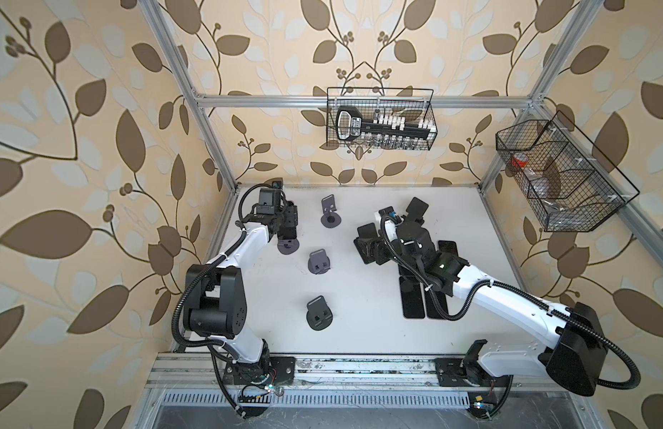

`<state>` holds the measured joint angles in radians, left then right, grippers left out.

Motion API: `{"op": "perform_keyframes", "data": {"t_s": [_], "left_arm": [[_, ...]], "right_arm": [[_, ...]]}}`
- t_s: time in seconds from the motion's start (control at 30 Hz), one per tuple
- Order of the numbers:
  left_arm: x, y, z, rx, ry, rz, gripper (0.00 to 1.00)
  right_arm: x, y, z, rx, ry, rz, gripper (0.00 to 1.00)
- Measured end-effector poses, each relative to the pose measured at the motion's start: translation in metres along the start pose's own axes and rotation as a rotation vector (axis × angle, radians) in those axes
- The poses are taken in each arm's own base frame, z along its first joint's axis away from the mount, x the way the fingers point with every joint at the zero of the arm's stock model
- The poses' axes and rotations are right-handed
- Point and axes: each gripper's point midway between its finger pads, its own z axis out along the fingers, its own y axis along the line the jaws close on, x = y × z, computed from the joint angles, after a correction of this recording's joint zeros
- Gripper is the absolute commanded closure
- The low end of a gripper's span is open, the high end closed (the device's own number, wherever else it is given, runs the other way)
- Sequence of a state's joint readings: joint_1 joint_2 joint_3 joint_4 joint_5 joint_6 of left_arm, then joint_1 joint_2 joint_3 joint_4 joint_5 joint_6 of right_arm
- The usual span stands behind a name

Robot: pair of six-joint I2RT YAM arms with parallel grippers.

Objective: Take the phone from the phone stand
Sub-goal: 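Lift the green-edged phone upward off its round stand with the left gripper, then raise the green-edged phone higher above the stand with the left gripper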

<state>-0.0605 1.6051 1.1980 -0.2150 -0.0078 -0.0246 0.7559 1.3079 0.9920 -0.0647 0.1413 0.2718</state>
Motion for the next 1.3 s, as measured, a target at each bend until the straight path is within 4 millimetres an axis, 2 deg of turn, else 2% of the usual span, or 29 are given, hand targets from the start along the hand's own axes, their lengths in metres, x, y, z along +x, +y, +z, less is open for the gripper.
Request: {"op": "perform_keyframes", "data": {"t_s": [0.2,0.53,1.3], "left_arm": [[0.000,-0.001,-0.003,0.009,0.002,-0.009,0.49],[-0.016,-0.006,-0.022,0.031,-0.050,-0.012,0.52],[-0.011,-0.007,-0.027,0.039,-0.027,-0.037,0.57]], "right_arm": [[0.000,-0.001,0.000,0.002,-0.001,0.001,0.22],[-0.004,-0.002,-0.003,0.003,-0.011,0.004,0.22],[-0.005,-0.007,-0.004,0.012,-0.016,0.009,0.22]]}}
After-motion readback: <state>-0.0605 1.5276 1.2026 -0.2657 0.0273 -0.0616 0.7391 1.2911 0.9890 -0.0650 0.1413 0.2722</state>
